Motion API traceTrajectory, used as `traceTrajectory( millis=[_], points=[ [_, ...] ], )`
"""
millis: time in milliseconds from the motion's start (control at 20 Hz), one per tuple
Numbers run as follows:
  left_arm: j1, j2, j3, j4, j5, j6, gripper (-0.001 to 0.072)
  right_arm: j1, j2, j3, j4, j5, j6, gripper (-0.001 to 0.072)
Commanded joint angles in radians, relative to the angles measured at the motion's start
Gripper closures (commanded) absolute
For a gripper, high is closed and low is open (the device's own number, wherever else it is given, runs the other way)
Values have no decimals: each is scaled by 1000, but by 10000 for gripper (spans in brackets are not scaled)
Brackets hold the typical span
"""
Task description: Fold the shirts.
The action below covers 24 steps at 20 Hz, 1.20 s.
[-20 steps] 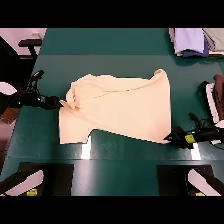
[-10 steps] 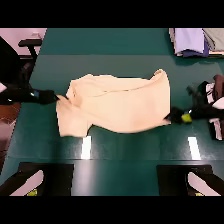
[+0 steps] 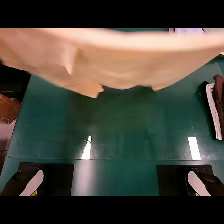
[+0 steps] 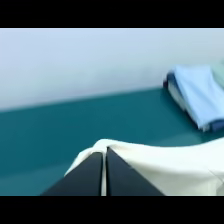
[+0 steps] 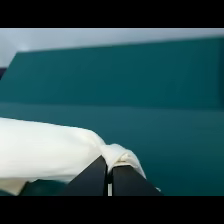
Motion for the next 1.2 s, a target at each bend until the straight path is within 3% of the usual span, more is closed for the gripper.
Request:
traceTrajectory(
  millis=[0,200,350,450,600,800,1000,1150],
  points=[
    [0,11,293,11,61,-39,685,-103,54,220,-2,18,0,694],
    [0,14,376,53,130,-80,686,-251,-5,441,-1,179,16,695],
    [0,1,296,58,62,-105,686,-313,-122,591,3,310,55,696],
    [0,-26,162,40,30,-105,685,-310,-180,557,12,339,63,696],
    [0,-141,13,-17,-113,-103,685,-210,-249,319,-32,343,62,696],
    [0,-372,-123,-28,-245,-96,685,60,-439,93,-339,333,62,696],
    [-53,-628,-196,33,-225,-52,685,150,-712,92,-365,277,62,696],
    [-127,-807,-192,102,-71,-50,685,151,-914,234,-365,269,62,695]
  ],
)
